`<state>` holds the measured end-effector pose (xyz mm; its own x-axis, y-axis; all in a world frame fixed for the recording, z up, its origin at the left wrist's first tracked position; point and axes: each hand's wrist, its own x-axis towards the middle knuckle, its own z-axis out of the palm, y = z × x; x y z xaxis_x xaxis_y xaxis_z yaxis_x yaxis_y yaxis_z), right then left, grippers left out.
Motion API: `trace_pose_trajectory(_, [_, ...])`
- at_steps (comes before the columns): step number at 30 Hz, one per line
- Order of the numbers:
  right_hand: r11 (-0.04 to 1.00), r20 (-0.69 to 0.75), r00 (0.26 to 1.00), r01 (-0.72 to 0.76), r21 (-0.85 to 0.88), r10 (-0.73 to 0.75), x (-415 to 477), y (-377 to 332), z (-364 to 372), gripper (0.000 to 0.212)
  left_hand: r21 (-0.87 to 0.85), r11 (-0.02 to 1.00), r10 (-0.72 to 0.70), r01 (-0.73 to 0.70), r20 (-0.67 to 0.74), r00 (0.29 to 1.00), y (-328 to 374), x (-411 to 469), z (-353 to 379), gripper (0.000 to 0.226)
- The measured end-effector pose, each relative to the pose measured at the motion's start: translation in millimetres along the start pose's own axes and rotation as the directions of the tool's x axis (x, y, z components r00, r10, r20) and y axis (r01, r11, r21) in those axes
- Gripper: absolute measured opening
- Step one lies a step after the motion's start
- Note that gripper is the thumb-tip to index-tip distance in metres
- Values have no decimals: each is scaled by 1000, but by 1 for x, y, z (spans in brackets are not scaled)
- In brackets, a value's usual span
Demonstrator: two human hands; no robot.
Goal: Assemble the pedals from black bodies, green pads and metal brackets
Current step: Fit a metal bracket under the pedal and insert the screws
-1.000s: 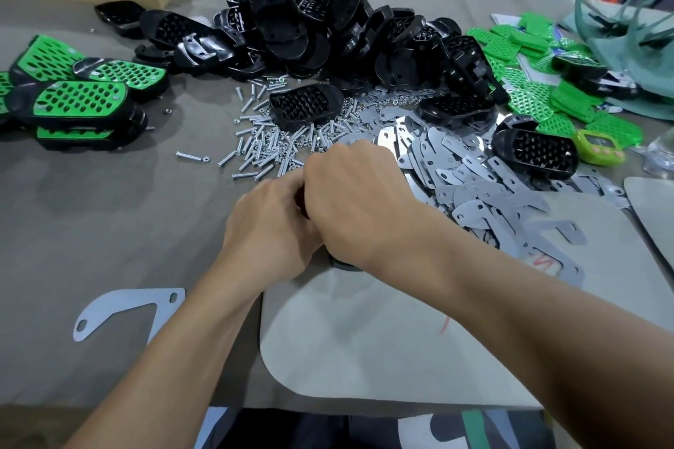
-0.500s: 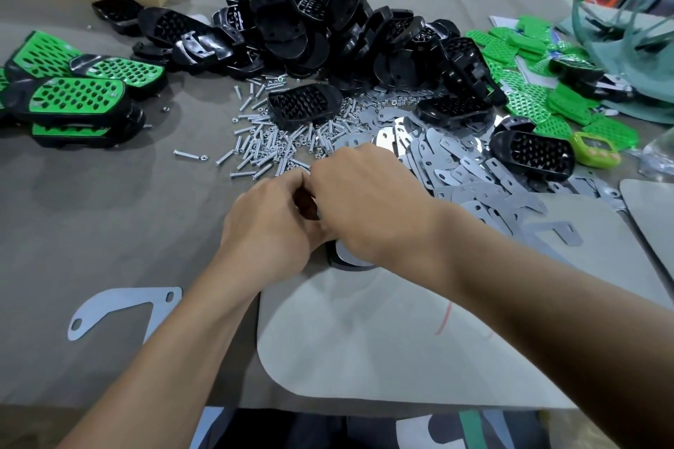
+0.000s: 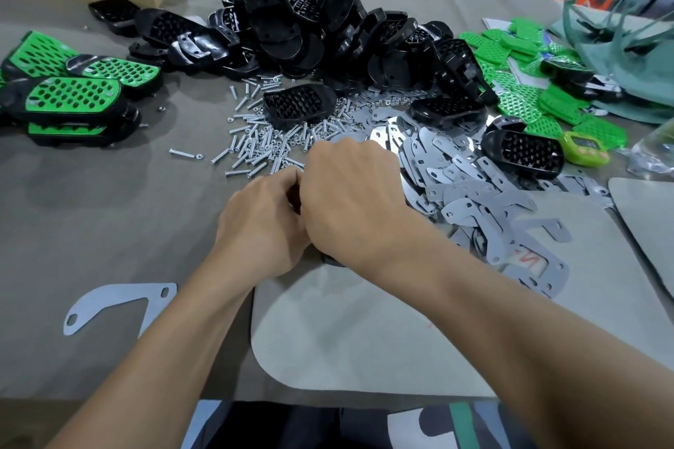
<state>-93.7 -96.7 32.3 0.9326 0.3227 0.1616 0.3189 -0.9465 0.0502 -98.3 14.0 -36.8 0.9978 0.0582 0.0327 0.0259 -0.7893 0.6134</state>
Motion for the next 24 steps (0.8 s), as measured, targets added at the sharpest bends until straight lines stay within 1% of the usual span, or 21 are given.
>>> trace_pose_trajectory(2, [1000,-17,1000,1,3,-1,0,0,1,46,-6,1000,5,-5,-19,1000,0,0,1,8])
trace_pose_trajectory(4, [998,-4,998,56,-14,-56,1,4,-1,45,-41,999,8,-9,-24,1000,1,-2,-1,13])
trace_pose_trajectory(8, [982,92,978,191,-15,-188,6,15,-6,34,-127,992,-2,3,10,1000,2,-5,-2,27])
trace_pose_trajectory(10, [973,111,967,231,-12,-228,10,15,-8,37,-137,991,-6,7,7,1000,3,-5,-2,30])
trace_pose_trajectory(11, [971,107,965,241,-13,-238,10,14,-8,36,-128,992,-8,9,10,1000,2,-5,-2,28])
trace_pose_trajectory(14, [967,42,967,253,-30,-252,3,7,-5,26,-69,998,-4,6,38,999,3,-4,-3,17])
trace_pose_trajectory(15, [967,32,967,252,-37,-251,0,6,-4,23,-58,998,-4,7,39,999,4,-4,-4,12])
trace_pose_trajectory(18, [981,24,981,192,-35,-191,-3,3,-5,19,-46,999,3,-3,5,1000,5,-4,-3,12])
trace_pose_trajectory(20, [988,20,988,151,-33,-150,-1,1,-3,23,-23,1000,1,-1,-7,1000,2,-3,-2,10])
trace_pose_trajectory(22, [993,13,994,110,-31,-110,1,-2,4,33,11,1000,0,0,-11,1000,0,-2,-1,21])
trace_pose_trajectory(24, [998,23,998,60,4,-60,3,-4,5,37,39,999,15,-15,-1,1000,0,-1,-1,24])
